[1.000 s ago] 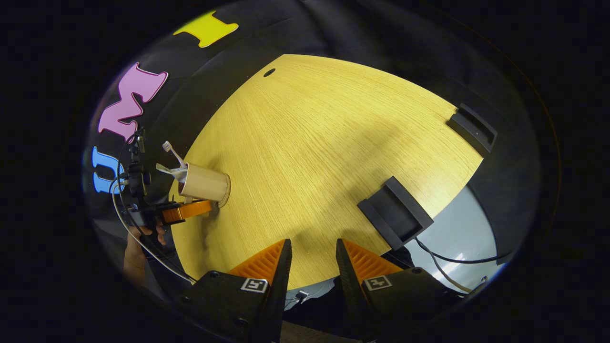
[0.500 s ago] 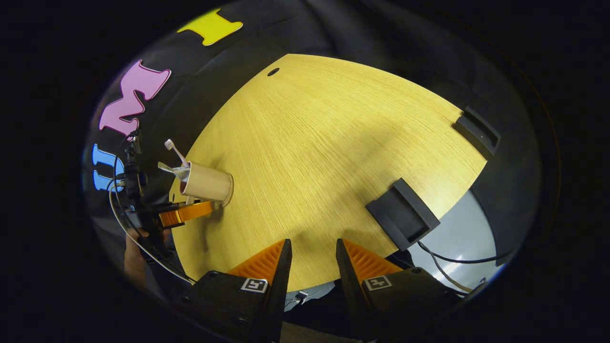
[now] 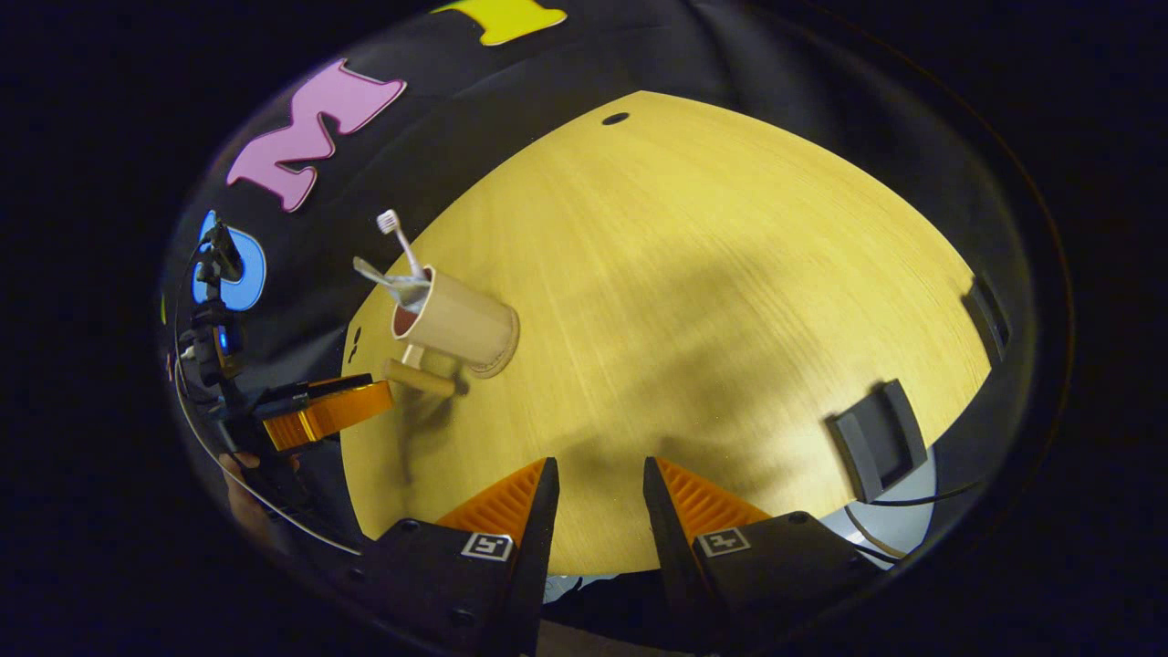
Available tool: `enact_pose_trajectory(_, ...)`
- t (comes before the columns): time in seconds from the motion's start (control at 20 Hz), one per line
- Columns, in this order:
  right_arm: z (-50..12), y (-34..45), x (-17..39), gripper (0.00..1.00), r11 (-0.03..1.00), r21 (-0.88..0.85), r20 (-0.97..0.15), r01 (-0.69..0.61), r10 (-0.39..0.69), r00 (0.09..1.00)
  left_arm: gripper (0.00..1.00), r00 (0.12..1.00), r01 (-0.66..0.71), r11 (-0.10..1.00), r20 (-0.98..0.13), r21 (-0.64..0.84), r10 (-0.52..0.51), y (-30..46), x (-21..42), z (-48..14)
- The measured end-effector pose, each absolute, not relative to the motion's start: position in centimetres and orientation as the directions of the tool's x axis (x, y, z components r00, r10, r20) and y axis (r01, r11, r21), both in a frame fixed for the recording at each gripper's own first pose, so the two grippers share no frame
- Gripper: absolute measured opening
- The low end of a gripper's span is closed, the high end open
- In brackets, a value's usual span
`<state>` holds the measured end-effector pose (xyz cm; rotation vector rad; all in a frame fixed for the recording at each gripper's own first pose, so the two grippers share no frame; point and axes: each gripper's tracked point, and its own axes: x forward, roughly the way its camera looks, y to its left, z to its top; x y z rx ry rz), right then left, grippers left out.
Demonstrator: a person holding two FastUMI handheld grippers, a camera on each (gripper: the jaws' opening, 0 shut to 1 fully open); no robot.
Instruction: Put the toothbrush and toothpaste on the desktop into the cup, then pick up the cup and place it on the coaster on the desktop.
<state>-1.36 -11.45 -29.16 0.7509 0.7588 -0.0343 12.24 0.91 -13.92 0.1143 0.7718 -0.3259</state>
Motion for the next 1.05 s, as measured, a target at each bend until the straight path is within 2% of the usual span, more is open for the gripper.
enact_pose_trajectory(0.1,-27.5,-9.4,0.0,0.58,0.763,0.605,-0.613,0.228,0.264,0.744,0.89,0.711,0.289,0.957,-0.662,-0.031,-0.237,2.3,11.2,-12.8)
enact_pose_trajectory(0.25,-24.9,-6.4,1.6,0.63,0.786,0.604,-0.572,0.135,0.309,0.760,0.89,0.758,0.213,0.974,-0.617,-0.076,-0.214,5.0,8.9,-11.4)
enact_pose_trajectory(0.3,-24.1,-5.4,2.1,0.81,0.794,0.599,-0.559,0.104,0.322,0.764,0.90,0.765,0.186,0.977,-0.609,-0.104,-0.211,5.6,8.1,-11.2)
enact_pose_trajectory(0.35,-23.2,-4.6,2.4,0.68,0.803,0.591,-0.548,0.077,0.329,0.769,0.91,0.774,0.158,0.979,-0.600,-0.129,-0.203,6.4,7.5,-11.1)
enact_pose_trajectory(0.55,-20.2,-1.9,3.0,0.75,0.831,0.557,-0.504,-0.011,0.348,0.791,0.92,0.817,0.070,0.980,-0.553,-0.186,-0.164,9.3,5.0,-10.0)
enact_pose_trajectory(0.75,-17.3,-0.8,2.6,0.77,0.863,0.501,-0.459,-0.067,0.331,0.825,0.92,0.858,0.029,0.980,-0.498,-0.195,-0.125,11.6,2.7,-8.5)
enact_pose_trajectory(1.05,-14.4,-0.6,2.2,0.79,0.886,0.456,-0.404,-0.086,0.292,0.867,0.92,0.894,0.035,0.979,-0.432,-0.200,-0.120,12.2,0.9,-7.0)
